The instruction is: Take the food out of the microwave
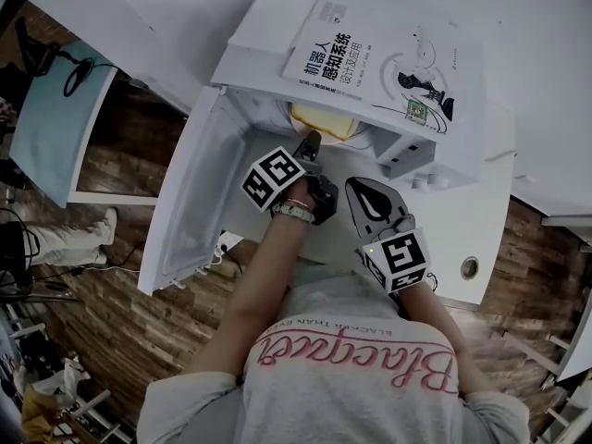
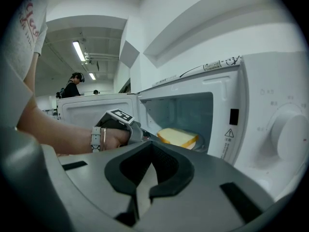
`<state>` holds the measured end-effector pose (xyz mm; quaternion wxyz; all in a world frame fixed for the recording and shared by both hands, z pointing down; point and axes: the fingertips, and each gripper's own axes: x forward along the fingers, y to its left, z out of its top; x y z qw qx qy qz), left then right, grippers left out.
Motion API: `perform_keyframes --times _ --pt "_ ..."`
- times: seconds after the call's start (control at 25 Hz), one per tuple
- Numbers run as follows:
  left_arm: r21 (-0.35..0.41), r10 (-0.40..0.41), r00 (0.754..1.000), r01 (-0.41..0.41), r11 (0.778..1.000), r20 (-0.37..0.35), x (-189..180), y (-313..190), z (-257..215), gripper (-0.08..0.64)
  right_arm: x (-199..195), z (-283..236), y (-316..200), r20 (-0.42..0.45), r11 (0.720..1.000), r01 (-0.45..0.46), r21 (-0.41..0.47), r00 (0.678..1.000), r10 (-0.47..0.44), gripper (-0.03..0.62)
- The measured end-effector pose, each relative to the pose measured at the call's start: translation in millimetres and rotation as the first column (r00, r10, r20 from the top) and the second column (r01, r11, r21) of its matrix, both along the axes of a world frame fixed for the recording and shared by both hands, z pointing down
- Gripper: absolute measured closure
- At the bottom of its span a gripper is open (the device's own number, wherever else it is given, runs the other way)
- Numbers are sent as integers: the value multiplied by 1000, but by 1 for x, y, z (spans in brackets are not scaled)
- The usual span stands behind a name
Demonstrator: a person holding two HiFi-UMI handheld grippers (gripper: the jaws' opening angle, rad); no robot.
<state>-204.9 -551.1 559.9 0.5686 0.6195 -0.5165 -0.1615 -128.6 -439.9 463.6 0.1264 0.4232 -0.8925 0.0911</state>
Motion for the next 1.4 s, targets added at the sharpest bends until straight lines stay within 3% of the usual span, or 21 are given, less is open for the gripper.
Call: perform_keyframes --times 0.12,0.24,0.48,0.6,0.76,1.12,1.4 --pt "-36 -4 999 2 999 -35 0 1 -1 443 0 1 0 -8 1000 0 -1 1000 0 583" --pt "-51 2 996 -7 999 -91 1 2 -4 512 1 2 0 -15 1000 -3 -3 1000 3 583" --pt "-71 -26 981 12 997 -195 -3 2 -4 529 2 1 5 -30 1000 -5 10 1000 5 583" --pt "-42 -44 969 34 999 -245 -5 2 -9 538 3 -2 8 -31 1000 -10 16 999 11 583" --pt "12 -6 976 9 1000 -215 -1 5 -21 543 4 -4 12 -32 1000 -15 23 999 15 581" --pt "20 -10 969 16 1000 -247 4 33 -24 543 5 -12 29 -30 999 3 45 1000 -2 583" --pt "51 -23 966 37 998 -258 7 60 -39 543 12 -36 53 62 994 27 102 998 -33 583"
